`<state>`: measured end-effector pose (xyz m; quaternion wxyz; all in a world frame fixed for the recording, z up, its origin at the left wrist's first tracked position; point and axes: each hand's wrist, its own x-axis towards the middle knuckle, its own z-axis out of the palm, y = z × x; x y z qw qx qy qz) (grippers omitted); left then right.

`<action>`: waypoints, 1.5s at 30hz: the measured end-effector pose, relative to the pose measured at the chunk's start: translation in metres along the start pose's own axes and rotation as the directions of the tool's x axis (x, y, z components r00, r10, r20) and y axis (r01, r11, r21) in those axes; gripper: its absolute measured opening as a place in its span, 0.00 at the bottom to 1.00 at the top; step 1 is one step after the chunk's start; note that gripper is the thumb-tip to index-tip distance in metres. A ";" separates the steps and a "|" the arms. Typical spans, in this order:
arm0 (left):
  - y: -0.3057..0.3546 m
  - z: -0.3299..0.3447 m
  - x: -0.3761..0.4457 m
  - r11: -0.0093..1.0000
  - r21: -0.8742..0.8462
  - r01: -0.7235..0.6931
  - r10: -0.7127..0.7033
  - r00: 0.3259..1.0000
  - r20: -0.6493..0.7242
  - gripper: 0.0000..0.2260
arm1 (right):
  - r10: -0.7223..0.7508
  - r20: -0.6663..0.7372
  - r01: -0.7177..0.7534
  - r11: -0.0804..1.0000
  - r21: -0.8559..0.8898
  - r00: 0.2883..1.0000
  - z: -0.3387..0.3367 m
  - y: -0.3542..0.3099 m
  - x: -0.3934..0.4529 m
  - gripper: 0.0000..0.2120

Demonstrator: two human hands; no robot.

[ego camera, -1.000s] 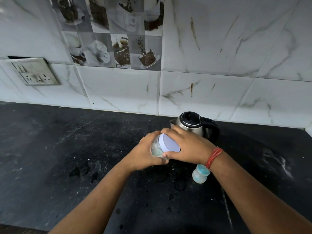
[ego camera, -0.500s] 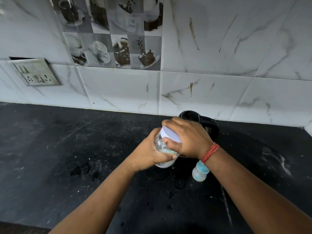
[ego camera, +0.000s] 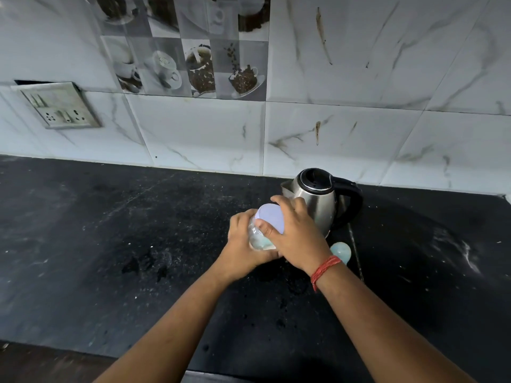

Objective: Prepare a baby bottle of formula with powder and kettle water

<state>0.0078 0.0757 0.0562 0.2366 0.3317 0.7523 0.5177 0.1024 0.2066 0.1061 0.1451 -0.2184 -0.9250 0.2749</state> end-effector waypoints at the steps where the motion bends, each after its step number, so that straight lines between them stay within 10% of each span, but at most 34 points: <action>1: -0.007 0.001 -0.001 1.000 0.017 0.015 -0.015 1.000 -0.003 0.47 | 0.021 -0.007 -0.020 0.999 0.051 1.000 0.005 0.003 -0.003 0.32; 16: -0.069 0.029 0.000 0.971 0.155 0.184 -0.187 0.982 0.004 0.44 | 0.306 0.087 -0.317 0.886 0.338 0.948 0.071 0.047 -0.022 0.16; 27: -0.084 0.018 -0.008 0.974 0.095 0.206 -0.218 0.966 0.141 0.49 | 0.293 0.085 -0.304 0.895 0.326 0.952 0.077 0.057 -0.023 0.19; 36: -0.058 -0.011 0.009 0.985 0.171 0.036 -0.024 0.997 -0.070 0.38 | 0.182 -0.013 -0.174 0.954 0.245 0.983 0.044 0.052 -0.007 0.19; 45: -0.015 -0.018 0.035 0.567 0.818 -0.098 0.223 0.974 -0.038 0.39 | -0.093 -0.286 -0.023 0.926 -0.377 0.954 -0.007 0.051 0.007 0.29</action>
